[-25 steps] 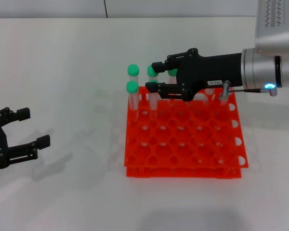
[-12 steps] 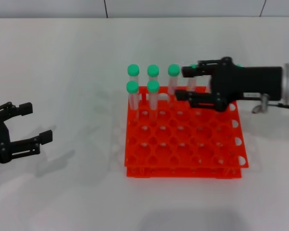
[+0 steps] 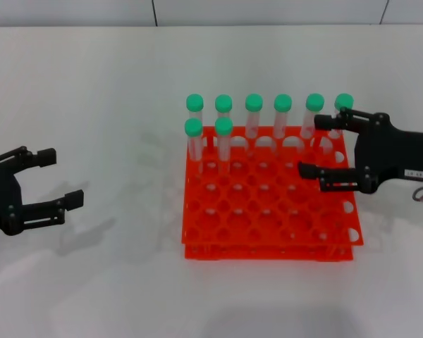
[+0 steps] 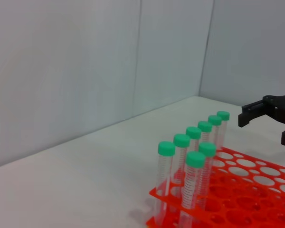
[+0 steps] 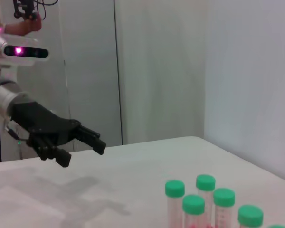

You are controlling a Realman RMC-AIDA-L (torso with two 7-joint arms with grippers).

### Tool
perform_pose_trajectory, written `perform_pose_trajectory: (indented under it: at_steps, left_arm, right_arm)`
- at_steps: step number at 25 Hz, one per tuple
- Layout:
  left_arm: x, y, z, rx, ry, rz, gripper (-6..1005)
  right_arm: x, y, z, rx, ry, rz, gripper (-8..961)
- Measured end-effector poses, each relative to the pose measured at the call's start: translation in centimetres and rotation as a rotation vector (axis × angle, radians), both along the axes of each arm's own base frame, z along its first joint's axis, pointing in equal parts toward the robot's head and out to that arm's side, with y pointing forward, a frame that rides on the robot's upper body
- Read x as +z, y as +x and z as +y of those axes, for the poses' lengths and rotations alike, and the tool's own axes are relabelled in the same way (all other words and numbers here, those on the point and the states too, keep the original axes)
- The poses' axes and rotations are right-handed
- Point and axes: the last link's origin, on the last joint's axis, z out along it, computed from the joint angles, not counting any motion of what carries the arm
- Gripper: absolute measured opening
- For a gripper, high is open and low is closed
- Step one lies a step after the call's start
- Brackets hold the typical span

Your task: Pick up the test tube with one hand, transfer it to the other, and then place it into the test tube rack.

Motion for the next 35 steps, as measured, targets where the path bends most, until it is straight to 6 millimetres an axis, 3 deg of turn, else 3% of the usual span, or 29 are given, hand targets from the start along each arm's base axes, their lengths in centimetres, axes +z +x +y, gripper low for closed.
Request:
perform_pose_trajectory:
  at_steps: [14,35]
  left_arm:
    - [-0.5,0.9,0.8,-0.059,-0.136,0.017,894]
    - [-1.4,2.1,1.8,-0.099,-0.222,0.033,895]
  right_arm:
    - [0.0,2.5,-1.5,-0.025,-0.069,-0.020,868]
    - [0.3,3.2,-1.8,-0.038,-0.108,-0.049,868]
